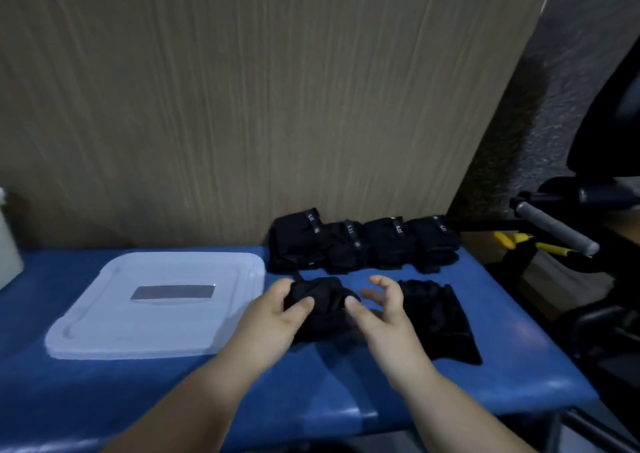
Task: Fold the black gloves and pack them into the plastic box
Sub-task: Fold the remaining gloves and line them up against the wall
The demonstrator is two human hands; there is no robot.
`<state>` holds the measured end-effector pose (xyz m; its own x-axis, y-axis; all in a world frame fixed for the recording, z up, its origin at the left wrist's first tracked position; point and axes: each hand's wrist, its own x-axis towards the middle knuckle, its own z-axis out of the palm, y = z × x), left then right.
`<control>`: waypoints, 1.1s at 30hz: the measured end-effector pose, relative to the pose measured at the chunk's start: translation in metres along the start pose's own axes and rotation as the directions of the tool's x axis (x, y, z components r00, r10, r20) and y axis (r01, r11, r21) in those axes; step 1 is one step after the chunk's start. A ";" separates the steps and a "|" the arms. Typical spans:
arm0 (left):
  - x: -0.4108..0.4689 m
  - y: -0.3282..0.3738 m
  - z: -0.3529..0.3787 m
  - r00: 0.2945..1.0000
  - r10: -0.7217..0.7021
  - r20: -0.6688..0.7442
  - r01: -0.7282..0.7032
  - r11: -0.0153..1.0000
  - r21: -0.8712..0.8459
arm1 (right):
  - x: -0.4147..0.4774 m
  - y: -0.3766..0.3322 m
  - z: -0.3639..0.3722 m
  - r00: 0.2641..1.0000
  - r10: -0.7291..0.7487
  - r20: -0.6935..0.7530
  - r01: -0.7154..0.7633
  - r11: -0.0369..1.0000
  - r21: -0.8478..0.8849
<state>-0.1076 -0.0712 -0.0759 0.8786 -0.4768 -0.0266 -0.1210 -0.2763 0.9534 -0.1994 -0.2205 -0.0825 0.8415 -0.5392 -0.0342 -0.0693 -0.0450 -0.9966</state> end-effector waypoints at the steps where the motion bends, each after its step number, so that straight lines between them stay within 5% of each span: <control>1: 0.001 -0.002 0.002 0.999 0.015 -0.029 -0.015 1.000 0.007 | 0.000 0.003 -0.003 0.995 -0.099 -0.020 0.094 0.980 -0.175; 3: 0.003 -0.008 0.006 0.995 0.052 -0.082 -0.051 0.999 0.018 | 0.000 0.004 -0.007 0.949 -0.316 0.014 0.292 0.859 -0.421; 5: 0.006 -0.013 0.012 0.993 0.071 -0.095 -0.068 0.997 0.041 | 0.002 0.007 -0.010 0.902 -0.418 0.105 0.417 0.785 -0.458; 9: 0.008 -0.015 0.022 0.995 0.077 -0.056 -0.075 0.997 0.033 | 0.006 0.011 -0.016 0.877 -0.382 0.293 0.480 0.740 -0.472; 17: 0.013 -0.018 0.022 0.997 0.073 0.039 -0.074 0.997 0.012 | 0.017 0.011 -0.037 0.883 -0.206 0.421 0.365 0.866 -0.342; 23: 0.010 -0.015 0.025 0.998 0.019 0.058 -0.009 0.986 -0.164 | 0.017 0.011 -0.032 0.885 -0.288 0.365 0.391 0.886 -0.249; 28: 0.002 -0.005 0.028 0.976 -0.055 0.210 0.135 0.911 -0.390 | 0.022 0.013 -0.036 0.920 -0.294 0.260 0.348 0.918 -0.193; 33: -0.003 -0.012 0.025 0.963 -0.030 0.269 0.094 0.969 -0.229 | 0.022 0.014 -0.035 0.945 -0.264 0.190 0.301 0.932 -0.200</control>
<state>-0.1201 -0.0876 -0.0951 0.7249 -0.6755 -0.1349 0.0713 -0.1212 0.9901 -0.2001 -0.2624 -0.0947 0.9158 -0.3379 0.2169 0.0815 -0.3724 -0.9245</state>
